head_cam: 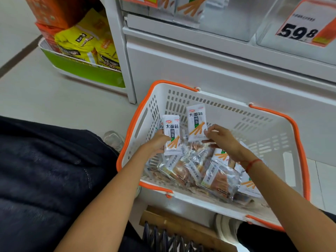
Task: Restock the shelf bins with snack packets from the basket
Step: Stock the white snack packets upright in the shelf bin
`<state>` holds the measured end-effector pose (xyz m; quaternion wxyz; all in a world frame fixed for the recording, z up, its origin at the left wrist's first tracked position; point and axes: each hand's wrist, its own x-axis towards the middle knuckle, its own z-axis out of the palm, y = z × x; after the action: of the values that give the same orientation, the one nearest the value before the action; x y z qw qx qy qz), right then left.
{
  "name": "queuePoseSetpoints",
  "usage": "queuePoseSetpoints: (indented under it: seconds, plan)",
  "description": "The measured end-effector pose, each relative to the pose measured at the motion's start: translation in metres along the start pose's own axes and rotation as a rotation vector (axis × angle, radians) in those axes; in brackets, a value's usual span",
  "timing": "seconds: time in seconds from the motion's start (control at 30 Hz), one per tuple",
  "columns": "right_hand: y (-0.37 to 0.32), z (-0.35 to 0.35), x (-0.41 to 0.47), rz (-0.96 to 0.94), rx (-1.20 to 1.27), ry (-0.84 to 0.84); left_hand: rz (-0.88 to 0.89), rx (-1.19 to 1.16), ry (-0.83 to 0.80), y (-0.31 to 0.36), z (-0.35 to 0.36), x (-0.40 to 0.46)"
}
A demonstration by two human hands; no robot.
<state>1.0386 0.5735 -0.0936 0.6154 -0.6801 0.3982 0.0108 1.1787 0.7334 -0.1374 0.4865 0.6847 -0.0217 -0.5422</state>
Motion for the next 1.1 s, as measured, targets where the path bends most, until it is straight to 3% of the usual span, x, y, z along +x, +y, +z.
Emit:
queuePoseSetpoints:
  seconds: [0.17, 0.27, 0.33, 0.4, 0.47, 0.6, 0.7, 0.9, 1.1]
  plan:
    - [0.009, 0.029, 0.002, 0.008, -0.111, -0.164, -0.032, -0.167, -0.067, -0.001, 0.012, -0.002]
    - [0.017, 0.054, 0.016, -0.016, -0.132, -0.132, 0.128, -0.08, 0.122, -0.002, 0.013, 0.011]
    - [0.028, 0.064, 0.029, -0.012, -0.154, -0.019, 0.245, -0.019, 0.281, 0.0, 0.006, 0.019]
    - [0.041, 0.067, 0.042, -0.028, -0.422, 0.09, 0.315, -0.003, 0.389, 0.003, -0.001, 0.021]
    - [0.048, 0.072, 0.049, -0.059, -0.688, 0.066, 0.375, -0.032, 0.424, 0.005, -0.004, 0.02]
    - [0.047, 0.102, 0.062, -0.174, -0.971, -0.003, 0.345, -0.176, 0.379, 0.013, 0.0, 0.021]
    - [0.052, 0.123, 0.079, -0.069, -1.075, 0.004, 0.327, -0.234, 0.35, 0.016, -0.001, 0.023]
    - [0.052, 0.13, 0.092, 0.048, -0.773, 0.15, 0.363, -0.186, 0.385, 0.015, -0.003, 0.019]
    - [0.038, 0.077, 0.082, 0.074, -0.129, 0.083, 0.435, -0.053, 0.495, 0.012, -0.005, 0.028]
